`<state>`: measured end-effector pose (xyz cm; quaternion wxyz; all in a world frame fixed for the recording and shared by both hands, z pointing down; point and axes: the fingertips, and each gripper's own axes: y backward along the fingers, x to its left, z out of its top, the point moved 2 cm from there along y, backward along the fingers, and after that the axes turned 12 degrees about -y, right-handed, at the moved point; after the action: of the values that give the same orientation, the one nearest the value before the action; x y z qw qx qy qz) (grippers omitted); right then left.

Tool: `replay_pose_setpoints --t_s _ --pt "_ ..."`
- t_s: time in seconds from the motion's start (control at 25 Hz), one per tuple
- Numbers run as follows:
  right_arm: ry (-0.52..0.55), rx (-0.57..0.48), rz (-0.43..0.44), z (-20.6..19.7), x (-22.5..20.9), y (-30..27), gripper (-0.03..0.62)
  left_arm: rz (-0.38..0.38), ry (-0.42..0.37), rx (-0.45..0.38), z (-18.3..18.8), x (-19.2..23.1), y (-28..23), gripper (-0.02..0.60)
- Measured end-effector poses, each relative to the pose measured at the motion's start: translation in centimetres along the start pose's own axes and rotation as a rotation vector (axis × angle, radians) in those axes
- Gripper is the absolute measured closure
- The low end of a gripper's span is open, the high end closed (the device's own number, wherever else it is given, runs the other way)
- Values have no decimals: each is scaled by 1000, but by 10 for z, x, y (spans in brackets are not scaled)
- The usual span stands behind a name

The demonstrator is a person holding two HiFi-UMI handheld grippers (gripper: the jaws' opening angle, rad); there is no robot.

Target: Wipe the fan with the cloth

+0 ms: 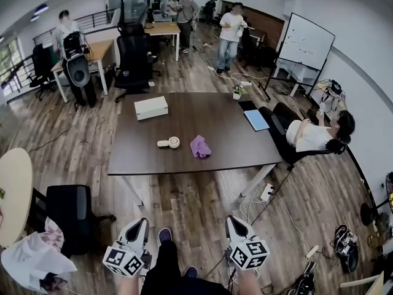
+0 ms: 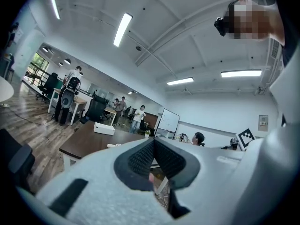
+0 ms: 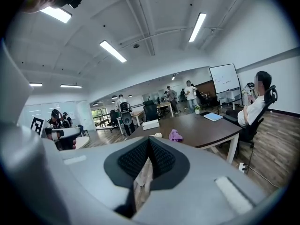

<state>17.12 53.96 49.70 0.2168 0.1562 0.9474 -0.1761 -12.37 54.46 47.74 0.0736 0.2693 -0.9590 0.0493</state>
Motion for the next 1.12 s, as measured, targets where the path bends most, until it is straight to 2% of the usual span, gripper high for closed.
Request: replay_pose_setpoints --t_s 0.16,0.36,0.68,0.84,1.12 --pt "-56 -31 16 14 -6 -29 582 -18 24 -14 3 27 -31 583" --pt "-54 -34 -20 34 -13 -65 582 -39 35 -3 3 58 -78 583" --pt "-29 -26 -24 57 -15 -140 582 -48 55 19 -2 112 -147 583" --pt "-16 -3 -25 65 -18 -173 582 -34 37 48 -8 135 -171 583" --pt "-35 -2 -54 75 -20 -237 582 -63 26 44 8 187 -220 583"
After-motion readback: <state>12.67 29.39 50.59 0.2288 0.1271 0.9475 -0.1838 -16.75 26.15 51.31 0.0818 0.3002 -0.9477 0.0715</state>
